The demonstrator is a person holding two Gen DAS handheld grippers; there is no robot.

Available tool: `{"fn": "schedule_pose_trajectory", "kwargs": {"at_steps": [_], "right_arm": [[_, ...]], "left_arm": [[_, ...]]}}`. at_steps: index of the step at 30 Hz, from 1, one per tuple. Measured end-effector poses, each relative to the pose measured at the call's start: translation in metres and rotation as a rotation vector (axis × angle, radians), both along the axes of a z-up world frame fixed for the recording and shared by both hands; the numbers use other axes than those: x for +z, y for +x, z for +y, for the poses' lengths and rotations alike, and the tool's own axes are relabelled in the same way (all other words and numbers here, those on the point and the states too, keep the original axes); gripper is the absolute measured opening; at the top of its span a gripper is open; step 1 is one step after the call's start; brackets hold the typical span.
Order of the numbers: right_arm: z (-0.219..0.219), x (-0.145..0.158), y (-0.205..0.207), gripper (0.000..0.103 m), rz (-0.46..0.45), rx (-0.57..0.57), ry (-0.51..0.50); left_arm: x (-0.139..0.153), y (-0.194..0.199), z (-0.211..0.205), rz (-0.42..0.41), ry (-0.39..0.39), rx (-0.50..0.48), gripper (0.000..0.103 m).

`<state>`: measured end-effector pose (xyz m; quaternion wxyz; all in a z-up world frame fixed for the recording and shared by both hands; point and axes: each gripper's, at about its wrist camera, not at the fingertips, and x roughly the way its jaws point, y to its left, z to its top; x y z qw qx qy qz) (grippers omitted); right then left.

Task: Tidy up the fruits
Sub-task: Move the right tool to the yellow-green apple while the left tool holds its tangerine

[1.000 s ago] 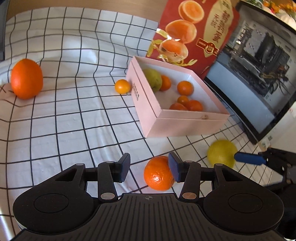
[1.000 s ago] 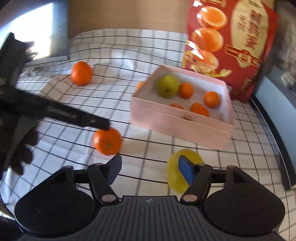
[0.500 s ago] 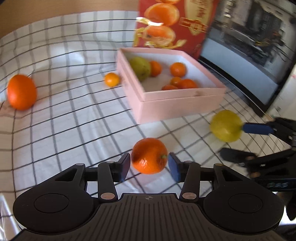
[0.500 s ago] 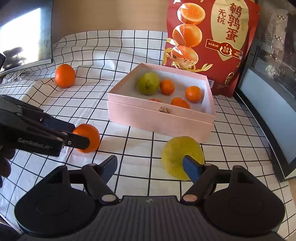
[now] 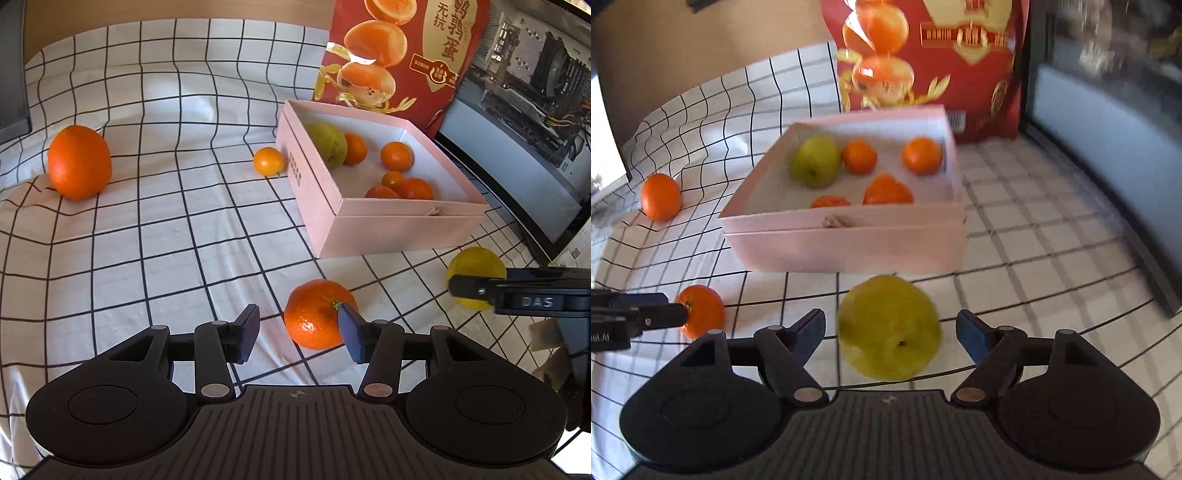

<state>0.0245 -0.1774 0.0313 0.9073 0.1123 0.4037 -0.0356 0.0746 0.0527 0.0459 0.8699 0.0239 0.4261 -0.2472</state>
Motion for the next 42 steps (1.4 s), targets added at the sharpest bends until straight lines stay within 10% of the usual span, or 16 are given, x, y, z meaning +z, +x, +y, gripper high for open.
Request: {"fn": "schedule_pose_trajectory", "kwargs": {"at_steps": [10,24,42], "right_arm": [[0.024,-0.007,0.0,0.071,-0.003,0.051,-0.102],[0.033,-0.005,-0.028,0.069,-0.014,0.082,-0.12],[0.036,-0.023,-0.038,0.084,0.007,0.084,-0.113]], "left_arm": [[0.003,-0.002,0.0,0.028,-0.071,-0.009,0.05],[-0.01,0.01,-0.039,-0.037,0.112,-0.02,0.053],[-0.022,0.015,-0.038,0.008,0.125,-0.042,0.055]]}}
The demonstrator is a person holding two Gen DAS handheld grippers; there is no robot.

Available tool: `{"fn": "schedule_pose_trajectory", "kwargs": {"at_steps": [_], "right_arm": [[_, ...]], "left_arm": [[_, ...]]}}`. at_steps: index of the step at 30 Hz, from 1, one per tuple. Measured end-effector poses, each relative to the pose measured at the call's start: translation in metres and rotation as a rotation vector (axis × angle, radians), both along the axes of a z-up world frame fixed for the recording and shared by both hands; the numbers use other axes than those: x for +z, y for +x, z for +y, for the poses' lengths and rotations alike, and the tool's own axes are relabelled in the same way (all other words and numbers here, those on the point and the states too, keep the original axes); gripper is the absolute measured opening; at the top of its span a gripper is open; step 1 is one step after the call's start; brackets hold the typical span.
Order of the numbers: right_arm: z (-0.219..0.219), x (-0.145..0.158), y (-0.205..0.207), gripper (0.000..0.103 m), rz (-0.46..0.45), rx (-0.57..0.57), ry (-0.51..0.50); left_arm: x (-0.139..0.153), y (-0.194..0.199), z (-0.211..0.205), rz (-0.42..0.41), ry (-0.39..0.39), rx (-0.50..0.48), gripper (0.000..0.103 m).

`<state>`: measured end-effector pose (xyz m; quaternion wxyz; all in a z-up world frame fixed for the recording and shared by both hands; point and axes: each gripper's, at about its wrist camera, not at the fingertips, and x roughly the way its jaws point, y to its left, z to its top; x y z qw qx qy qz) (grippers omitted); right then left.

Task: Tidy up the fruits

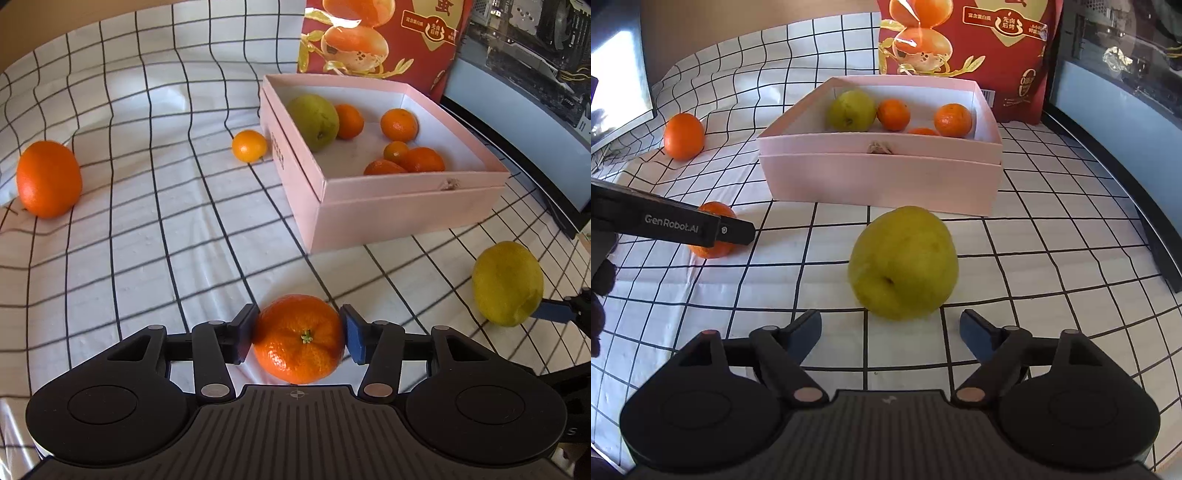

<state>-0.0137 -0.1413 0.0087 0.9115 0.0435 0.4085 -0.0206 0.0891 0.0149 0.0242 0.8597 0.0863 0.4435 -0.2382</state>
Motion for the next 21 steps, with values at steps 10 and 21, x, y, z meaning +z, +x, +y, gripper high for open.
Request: {"fn": "schedule_pose_trajectory", "kwargs": {"at_steps": [10,21], "right_arm": [[0.002,-0.002,-0.001,0.096,-0.006,0.024,-0.028],[0.0,-0.004,0.005,0.103,0.02,0.008,-0.027]], "left_arm": [[0.004,-0.041,0.014,0.079,-0.012,-0.027,0.055],[0.001,-0.05,0.015,0.037,-0.03,0.007,0.055]]}}
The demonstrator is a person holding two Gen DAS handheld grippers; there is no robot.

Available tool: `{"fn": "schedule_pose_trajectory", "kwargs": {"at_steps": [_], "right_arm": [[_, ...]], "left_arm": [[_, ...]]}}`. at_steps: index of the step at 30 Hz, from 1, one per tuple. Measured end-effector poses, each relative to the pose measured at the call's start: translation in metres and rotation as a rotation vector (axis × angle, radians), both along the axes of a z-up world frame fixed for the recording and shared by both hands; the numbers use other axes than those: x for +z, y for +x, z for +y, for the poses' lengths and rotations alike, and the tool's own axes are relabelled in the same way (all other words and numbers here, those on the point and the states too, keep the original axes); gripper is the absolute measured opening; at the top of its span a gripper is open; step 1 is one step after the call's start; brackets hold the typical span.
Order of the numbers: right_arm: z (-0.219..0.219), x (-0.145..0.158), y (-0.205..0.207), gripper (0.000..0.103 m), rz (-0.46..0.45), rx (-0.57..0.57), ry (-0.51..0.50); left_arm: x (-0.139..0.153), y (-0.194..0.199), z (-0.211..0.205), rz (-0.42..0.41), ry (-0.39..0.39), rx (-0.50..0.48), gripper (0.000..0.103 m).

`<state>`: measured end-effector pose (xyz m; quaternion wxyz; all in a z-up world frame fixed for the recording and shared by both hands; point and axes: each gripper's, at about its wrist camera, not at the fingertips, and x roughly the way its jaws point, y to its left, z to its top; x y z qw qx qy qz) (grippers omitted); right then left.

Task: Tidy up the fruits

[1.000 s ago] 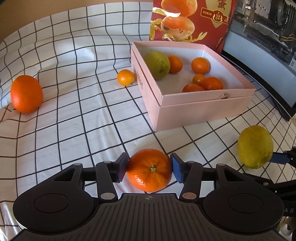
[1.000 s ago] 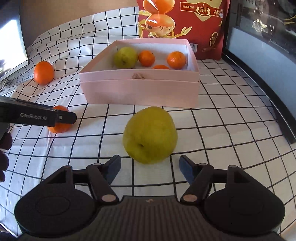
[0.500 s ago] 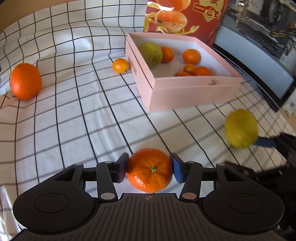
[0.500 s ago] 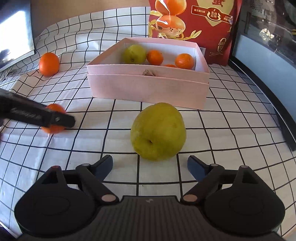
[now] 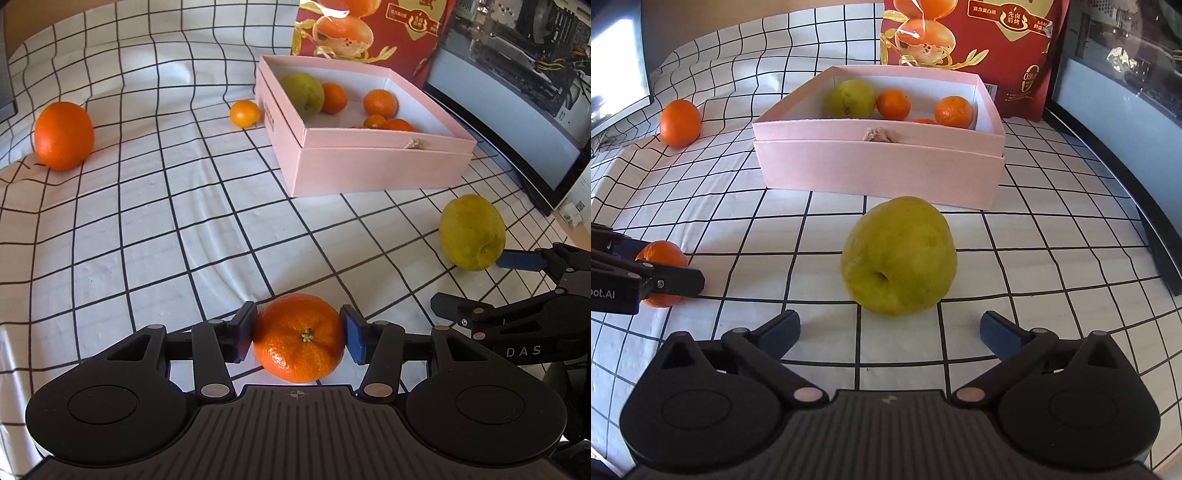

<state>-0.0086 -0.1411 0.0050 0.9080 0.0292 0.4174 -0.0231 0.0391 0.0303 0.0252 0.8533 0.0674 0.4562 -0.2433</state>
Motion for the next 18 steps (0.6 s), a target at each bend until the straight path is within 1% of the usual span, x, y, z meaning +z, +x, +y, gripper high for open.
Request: {"fn": "schedule_pose_trajectory", "kwargs": {"at_steps": [2,3,4,6,8,9,11,13,15,16,18], "right_arm": [[0.0,0.001,0.002,0.102,0.004,0.011,0.001],[-0.001,0.002,0.003,0.1,0.009,0.021,0.007],[-0.001,0.005,0.004,0.092,0.006,0.024,0.015],[-0.002,0.014,0.004,0.091,-0.027,0.025,0.024],[-0.005,0.026,0.003,0.09,-0.083,0.013,0.018],[-0.009,0.033,0.004,0.09,-0.109,0.0,0.019],[-0.019,0.039,0.011,0.09,-0.129,-0.04,0.038],[-0.032,0.04,0.019,0.09,-0.128,-0.103,0.071],[-0.047,0.038,0.023,0.087,-0.119,-0.154,0.13],[-0.053,0.036,0.024,0.084,-0.111,-0.17,0.165],[-0.059,0.032,0.023,0.083,-0.103,-0.181,0.226]], "left_arm": [[-0.001,-0.002,0.0,-0.014,-0.004,0.004,0.055],[-0.001,-0.003,0.0,-0.019,-0.002,0.003,0.055],[-0.001,-0.003,0.0,-0.022,0.0,0.0,0.055],[0.0,-0.003,0.0,-0.019,-0.004,0.007,0.055],[0.0,-0.001,0.001,-0.007,-0.014,0.023,0.055],[0.0,0.0,0.002,0.0,-0.021,0.03,0.055],[0.001,0.001,0.003,0.012,-0.035,0.039,0.055],[0.001,0.003,0.006,0.024,-0.051,0.046,0.055],[0.001,0.003,0.007,0.03,-0.058,0.049,0.055],[0.001,0.003,0.007,0.03,-0.058,0.047,0.055],[0.001,0.003,0.006,0.029,-0.054,0.045,0.055]]}}
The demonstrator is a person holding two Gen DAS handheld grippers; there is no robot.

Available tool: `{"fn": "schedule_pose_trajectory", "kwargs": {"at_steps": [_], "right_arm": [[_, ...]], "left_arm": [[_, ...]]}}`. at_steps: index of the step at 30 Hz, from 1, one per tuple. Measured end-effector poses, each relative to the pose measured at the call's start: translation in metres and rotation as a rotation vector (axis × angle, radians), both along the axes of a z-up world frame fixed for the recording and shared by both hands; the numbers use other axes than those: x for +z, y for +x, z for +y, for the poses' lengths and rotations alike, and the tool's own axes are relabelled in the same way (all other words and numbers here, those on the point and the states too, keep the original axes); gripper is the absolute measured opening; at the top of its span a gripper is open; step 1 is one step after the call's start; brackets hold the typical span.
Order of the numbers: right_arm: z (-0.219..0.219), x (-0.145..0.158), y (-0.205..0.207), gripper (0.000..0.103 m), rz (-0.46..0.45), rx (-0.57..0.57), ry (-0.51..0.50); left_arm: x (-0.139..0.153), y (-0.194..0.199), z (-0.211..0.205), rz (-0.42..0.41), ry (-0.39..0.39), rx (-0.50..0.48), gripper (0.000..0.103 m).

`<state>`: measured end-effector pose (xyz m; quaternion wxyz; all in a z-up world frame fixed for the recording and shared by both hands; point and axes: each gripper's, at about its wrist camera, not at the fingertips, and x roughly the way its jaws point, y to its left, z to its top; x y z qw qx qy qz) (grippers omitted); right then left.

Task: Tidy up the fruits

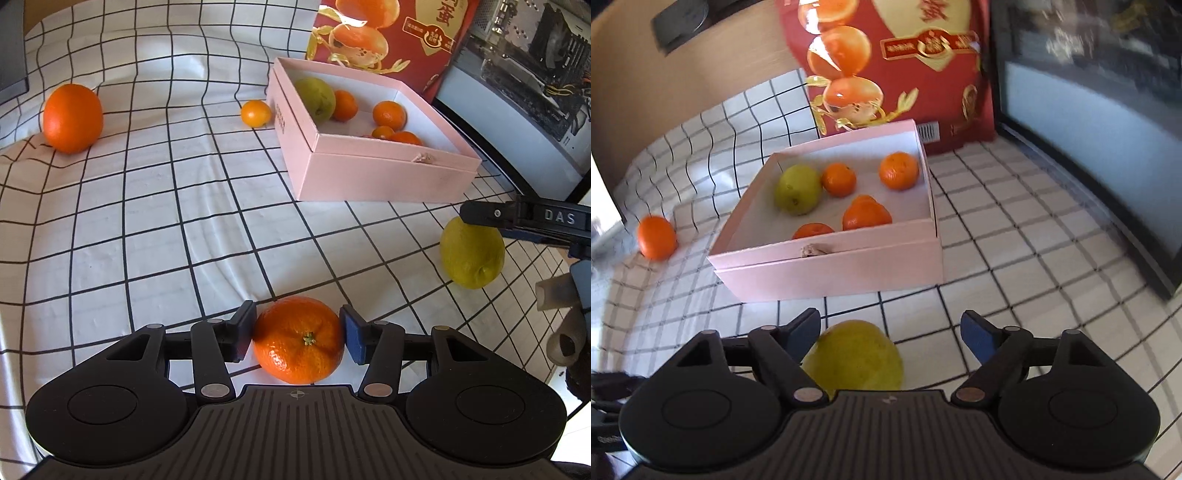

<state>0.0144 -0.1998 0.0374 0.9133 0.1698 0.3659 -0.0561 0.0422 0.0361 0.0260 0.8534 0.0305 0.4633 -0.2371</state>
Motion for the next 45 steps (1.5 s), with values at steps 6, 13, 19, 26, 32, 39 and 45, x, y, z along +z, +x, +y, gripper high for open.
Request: {"fn": "schedule_pose_trajectory", "kwargs": {"at_steps": [6,13,19,26,32,39,45], "right_arm": [[0.011,-0.003,-0.009,0.083,0.008,0.057,0.027],[0.04,-0.007,-0.011,0.08,0.063,0.141,-0.034],[0.047,0.0,-0.007,0.08,0.087,0.145,-0.057],[0.049,0.006,-0.01,0.08,0.055,0.168,-0.071],[0.06,0.0,-0.024,0.08,0.04,0.231,-0.169],[0.049,0.01,-0.007,0.08,-0.032,0.215,-0.213],[0.023,0.011,0.017,0.08,-0.038,0.116,-0.17]], "left_arm": [[0.0,0.001,-0.002,0.001,0.008,0.0,0.055],[0.0,0.001,-0.001,0.003,-0.006,0.005,0.055],[0.001,0.004,0.002,0.028,-0.029,0.022,0.055],[0.002,0.006,0.003,0.052,-0.045,0.063,0.055],[0.003,0.004,0.002,0.04,-0.042,0.095,0.055],[0.003,0.003,0.002,0.033,-0.027,0.087,0.055],[0.003,0.002,0.003,0.02,-0.018,0.074,0.055]]}}
